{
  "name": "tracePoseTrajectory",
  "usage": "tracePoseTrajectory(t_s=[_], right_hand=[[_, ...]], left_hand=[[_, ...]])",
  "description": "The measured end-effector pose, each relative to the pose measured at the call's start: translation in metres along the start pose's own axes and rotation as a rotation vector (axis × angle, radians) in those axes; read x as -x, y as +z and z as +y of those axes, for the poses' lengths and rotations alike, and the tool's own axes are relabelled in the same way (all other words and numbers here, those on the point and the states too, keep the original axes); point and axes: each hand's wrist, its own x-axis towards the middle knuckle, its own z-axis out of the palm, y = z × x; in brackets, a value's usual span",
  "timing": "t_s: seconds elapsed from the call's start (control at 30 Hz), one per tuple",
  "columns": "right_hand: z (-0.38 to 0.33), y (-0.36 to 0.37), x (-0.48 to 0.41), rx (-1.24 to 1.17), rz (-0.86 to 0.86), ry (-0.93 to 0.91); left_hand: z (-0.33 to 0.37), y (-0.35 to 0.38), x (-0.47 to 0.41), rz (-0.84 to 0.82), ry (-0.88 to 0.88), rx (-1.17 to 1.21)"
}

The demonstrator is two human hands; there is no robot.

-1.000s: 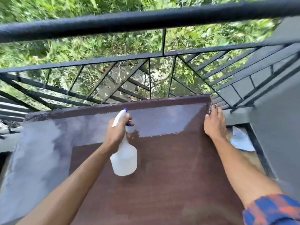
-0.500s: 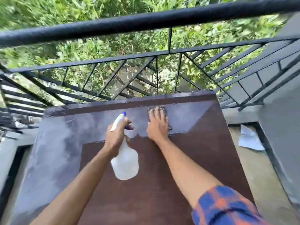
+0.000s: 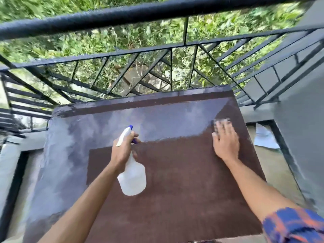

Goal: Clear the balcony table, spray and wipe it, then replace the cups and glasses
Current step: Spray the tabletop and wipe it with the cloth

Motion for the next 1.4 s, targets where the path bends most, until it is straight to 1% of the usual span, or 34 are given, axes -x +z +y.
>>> tracePoseTrajectory(t_s=[0.07,0.13,0.2,0.23,0.27,0.3,0.33,0.37,0.43,0.47,0.5,0.53,0.57,0.63,0.67,0.83,0.87,0.93,1.0,1.07,1.17,1.23,1.27,1.3,1.4], right_hand=[[0.029,-0.013,-0.009,0.0,0.004,0.204],[0.026,-0.014,-0.004,-0.009,0.014,0.325],[-0.01,-0.007,0.017,-0.033,0.033,0.415],[-0.036,-0.001,0.033,-0.044,0.029,0.432],[-0.062,0.006,0.051,-0.05,0.009,0.399],[-0.088,0.014,0.071,-0.047,-0.024,0.317],[-0.113,0.023,0.09,-0.04,-0.053,0.194],[-0.134,0.033,0.11,-0.031,-0.085,0.036],[-0.166,0.049,0.151,0.017,-0.211,-0.343],[-0.171,0.053,0.167,0.031,-0.28,-0.518],[-0.169,0.055,0.175,0.026,-0.325,-0.65],[-0.162,0.053,0.178,0.022,-0.356,-0.723],[-0.153,0.05,0.176,0.035,-0.377,-0.741],[-0.125,0.041,0.166,0.07,-0.362,-0.661],[-0.108,0.035,0.157,0.073,-0.348,-0.566],[0.011,-0.016,0.119,0.072,-0.209,0.047],[0.034,-0.024,0.118,0.048,-0.19,0.146],[0.07,-0.037,0.125,0.034,-0.223,0.248],[0.087,-0.041,0.139,0.051,-0.279,0.26],[0.087,-0.037,0.159,0.056,-0.252,0.289],[0.047,-0.017,0.196,0.056,-0.136,0.385],[0.008,-0.001,0.212,0.044,-0.124,0.38],[-0.011,0.006,0.218,0.052,-0.15,0.316],[-0.029,0.012,0.222,0.063,-0.192,0.209],[-0.077,0.026,0.233,0.075,-0.305,-0.214]], left_hand=[[-0.003,0.003,0.005,-0.021,0.008,-0.005],[-0.003,0.005,0.01,-0.044,0.008,-0.006],[-0.005,0.007,0.016,-0.069,0.015,-0.029],[-0.007,0.007,0.02,-0.082,0.023,-0.053],[-0.01,0.007,0.024,-0.094,0.027,-0.071],[-0.014,0.007,0.028,-0.103,0.025,-0.081],[-0.017,0.006,0.031,-0.112,0.021,-0.086],[-0.02,0.005,0.034,-0.121,0.014,-0.087],[-0.025,0.004,0.039,-0.116,0.017,-0.1],[-0.026,0.003,0.043,-0.107,0.024,-0.104],[-0.027,0.004,0.046,-0.1,0.026,-0.098],[-0.028,0.005,0.05,-0.101,0.019,-0.087],[-0.028,0.006,0.055,-0.11,0.017,-0.081],[-0.033,0.007,0.06,-0.136,0.009,-0.061],[-0.036,0.008,0.062,-0.148,0.004,-0.058],[-0.05,0.02,0.072,-0.206,-0.051,-0.105],[-0.052,0.023,0.075,-0.219,-0.058,-0.101],[-0.055,0.029,0.082,-0.246,-0.057,-0.103],[-0.058,0.035,0.087,-0.255,-0.048,-0.11],[-0.062,0.04,0.094,-0.255,-0.05,-0.115],[-0.068,0.042,0.104,-0.236,-0.061,-0.111],[-0.072,0.04,0.111,-0.212,-0.067,-0.106],[-0.076,0.039,0.116,-0.196,-0.068,-0.104],[-0.079,0.038,0.12,-0.175,-0.067,-0.102],[-0.087,0.032,0.133,-0.116,-0.052,-0.072]])
